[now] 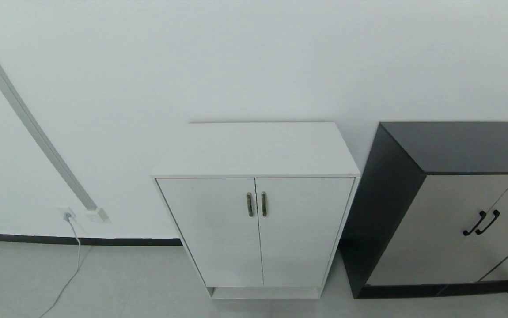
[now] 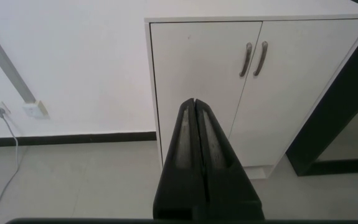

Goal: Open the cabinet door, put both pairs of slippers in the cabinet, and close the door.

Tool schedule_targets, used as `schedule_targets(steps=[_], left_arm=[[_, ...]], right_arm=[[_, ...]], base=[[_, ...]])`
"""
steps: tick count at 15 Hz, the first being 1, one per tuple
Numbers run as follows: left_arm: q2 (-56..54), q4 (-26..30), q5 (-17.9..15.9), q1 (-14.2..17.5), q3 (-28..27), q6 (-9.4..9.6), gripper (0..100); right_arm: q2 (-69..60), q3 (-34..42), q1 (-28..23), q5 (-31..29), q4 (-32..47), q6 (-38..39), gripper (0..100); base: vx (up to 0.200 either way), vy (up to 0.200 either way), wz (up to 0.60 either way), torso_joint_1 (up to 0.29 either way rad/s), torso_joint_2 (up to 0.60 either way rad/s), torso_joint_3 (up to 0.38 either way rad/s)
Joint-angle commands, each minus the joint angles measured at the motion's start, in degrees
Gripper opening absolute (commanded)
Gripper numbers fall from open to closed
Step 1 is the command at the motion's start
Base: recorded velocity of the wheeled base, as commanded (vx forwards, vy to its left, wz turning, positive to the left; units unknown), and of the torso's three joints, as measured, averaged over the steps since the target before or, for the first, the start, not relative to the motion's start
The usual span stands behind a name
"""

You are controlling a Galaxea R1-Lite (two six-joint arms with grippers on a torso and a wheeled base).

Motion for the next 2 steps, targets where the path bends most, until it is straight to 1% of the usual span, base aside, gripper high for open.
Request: schedule_targets(steps=[1,2], left_arm=[[-0.01,-0.01,0.0,0.02,0.01,0.0,0],[-0.01,-0.01,0.0,0.02,0.01,0.0,0]], right_arm=[[0.0,0.0,0.01,0.08,0.1,-0.32,0],[0.0,0.0,0.01,0.51,0.19,-1.02,0]], base=[[0.0,0.0,0.0,0.0,0.0,0.0],[0.0,0.0,0.0,0.0,0.0,0.0]])
